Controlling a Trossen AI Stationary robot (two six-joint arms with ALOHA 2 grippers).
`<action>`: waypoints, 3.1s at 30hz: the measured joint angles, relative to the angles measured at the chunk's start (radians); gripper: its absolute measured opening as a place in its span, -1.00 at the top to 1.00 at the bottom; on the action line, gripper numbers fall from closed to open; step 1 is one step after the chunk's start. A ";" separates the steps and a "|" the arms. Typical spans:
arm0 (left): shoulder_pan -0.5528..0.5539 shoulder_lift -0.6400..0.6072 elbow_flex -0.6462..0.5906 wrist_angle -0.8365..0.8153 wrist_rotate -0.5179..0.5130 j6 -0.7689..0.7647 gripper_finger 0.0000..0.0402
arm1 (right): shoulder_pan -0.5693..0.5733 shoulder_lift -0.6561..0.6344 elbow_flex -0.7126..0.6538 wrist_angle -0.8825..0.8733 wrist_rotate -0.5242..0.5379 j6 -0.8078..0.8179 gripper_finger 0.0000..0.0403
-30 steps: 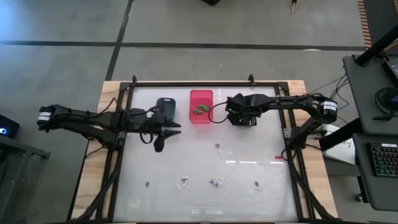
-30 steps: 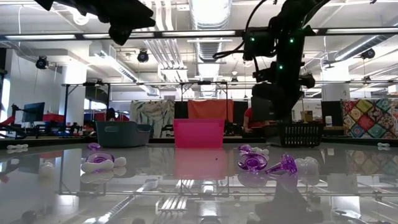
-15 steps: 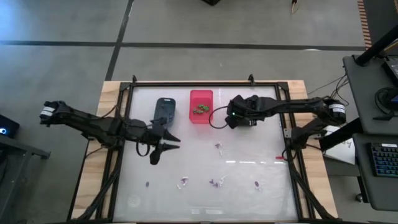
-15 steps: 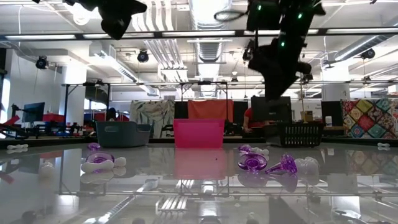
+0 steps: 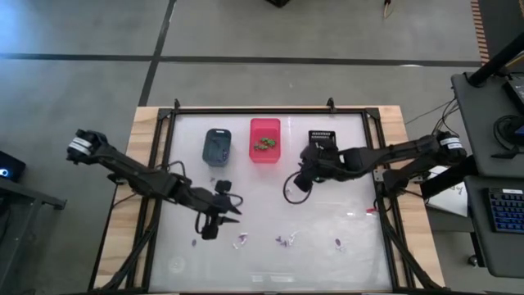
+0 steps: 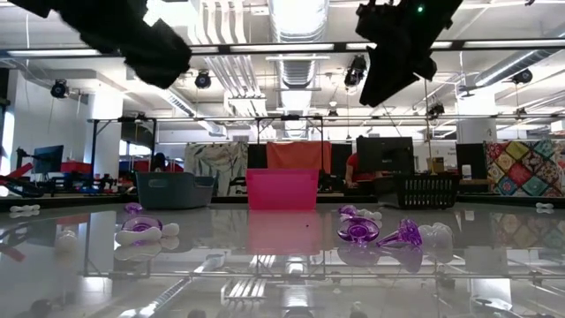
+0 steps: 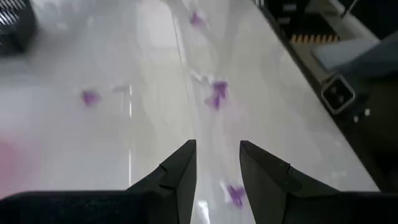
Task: Sort Halloween decoration
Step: Put the purple witch hat toy into the blue bin
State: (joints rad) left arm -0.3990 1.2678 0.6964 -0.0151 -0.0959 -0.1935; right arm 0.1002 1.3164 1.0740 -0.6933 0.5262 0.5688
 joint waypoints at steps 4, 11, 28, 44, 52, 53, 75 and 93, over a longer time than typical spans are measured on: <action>-0.047 0.071 0.000 0.000 0.000 -0.042 0.48 | 0.014 0.003 0.000 0.003 0.000 0.007 0.32; -0.104 0.201 0.000 0.030 -0.017 -0.107 0.55 | 0.014 0.012 -0.001 0.013 0.000 0.007 0.32; -0.128 0.371 0.000 0.146 -0.017 -0.131 0.46 | 0.022 0.028 -0.001 0.028 -0.005 0.026 0.32; -0.128 0.429 0.000 0.214 -0.053 -0.141 0.50 | 0.040 0.028 -0.001 0.027 -0.005 0.062 0.32; -0.128 0.433 -0.005 0.209 -0.056 -0.182 0.53 | 0.051 0.028 -0.001 0.027 -0.004 0.068 0.32; -0.128 0.433 -0.005 0.209 -0.056 -0.183 0.55 | 0.053 0.028 -0.001 0.027 -0.004 0.069 0.32; -0.128 0.426 -0.008 0.198 -0.054 -0.181 1.00 | 0.068 0.028 -0.001 0.034 -0.003 0.078 0.32; -0.128 0.339 -0.009 0.170 -0.122 -0.124 1.00 | 0.075 0.028 -0.001 0.042 -0.002 0.078 0.32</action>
State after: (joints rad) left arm -0.5266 1.6070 0.6876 0.1546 -0.2179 -0.3172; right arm 0.1756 1.3445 1.0729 -0.6518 0.5239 0.6472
